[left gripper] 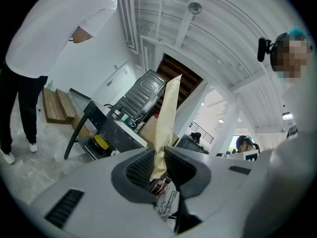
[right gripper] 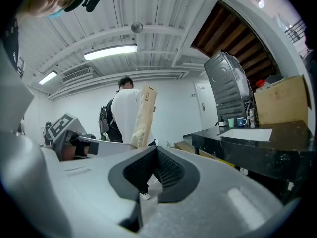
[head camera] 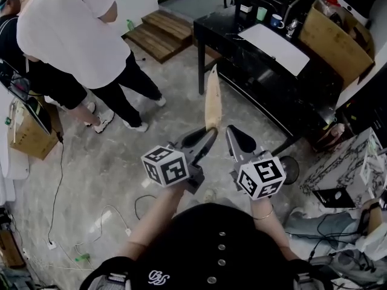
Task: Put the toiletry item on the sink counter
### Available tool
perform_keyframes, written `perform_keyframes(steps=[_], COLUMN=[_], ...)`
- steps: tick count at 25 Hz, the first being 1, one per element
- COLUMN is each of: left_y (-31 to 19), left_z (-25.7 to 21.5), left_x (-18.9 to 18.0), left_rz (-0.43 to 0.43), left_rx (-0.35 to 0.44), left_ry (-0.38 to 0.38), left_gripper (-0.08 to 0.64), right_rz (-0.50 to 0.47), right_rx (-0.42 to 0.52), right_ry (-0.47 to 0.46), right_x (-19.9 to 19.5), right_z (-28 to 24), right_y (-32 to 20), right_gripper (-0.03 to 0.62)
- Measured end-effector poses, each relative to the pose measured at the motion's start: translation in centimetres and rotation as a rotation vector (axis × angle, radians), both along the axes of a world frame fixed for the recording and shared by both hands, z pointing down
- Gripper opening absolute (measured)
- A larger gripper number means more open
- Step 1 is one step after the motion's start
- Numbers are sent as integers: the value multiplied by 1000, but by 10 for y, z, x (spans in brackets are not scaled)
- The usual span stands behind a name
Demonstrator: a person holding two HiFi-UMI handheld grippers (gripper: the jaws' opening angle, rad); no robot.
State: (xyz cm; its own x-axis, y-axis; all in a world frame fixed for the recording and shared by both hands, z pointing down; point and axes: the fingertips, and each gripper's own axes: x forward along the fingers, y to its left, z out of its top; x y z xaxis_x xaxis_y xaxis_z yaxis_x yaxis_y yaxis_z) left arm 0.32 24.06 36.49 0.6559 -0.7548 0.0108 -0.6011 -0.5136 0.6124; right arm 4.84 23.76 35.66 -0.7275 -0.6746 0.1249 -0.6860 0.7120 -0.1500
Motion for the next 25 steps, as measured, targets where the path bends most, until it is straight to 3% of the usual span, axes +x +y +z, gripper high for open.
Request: perform_keyframes(steps=[14,25], left_y=[-75,-189], left_z=[15,14], left_x=[16,-7], left_rz=[1,47], left_rx=[-40,-41], left_ry=[0,32], left_gripper=[64,64], right_rz=[-10,46], right_rx=[-50,-29], right_ry=[-14,-11], right_x=[7,-13], right_z=[21,16], right_y=[-65,-180], right_gripper=[3,3])
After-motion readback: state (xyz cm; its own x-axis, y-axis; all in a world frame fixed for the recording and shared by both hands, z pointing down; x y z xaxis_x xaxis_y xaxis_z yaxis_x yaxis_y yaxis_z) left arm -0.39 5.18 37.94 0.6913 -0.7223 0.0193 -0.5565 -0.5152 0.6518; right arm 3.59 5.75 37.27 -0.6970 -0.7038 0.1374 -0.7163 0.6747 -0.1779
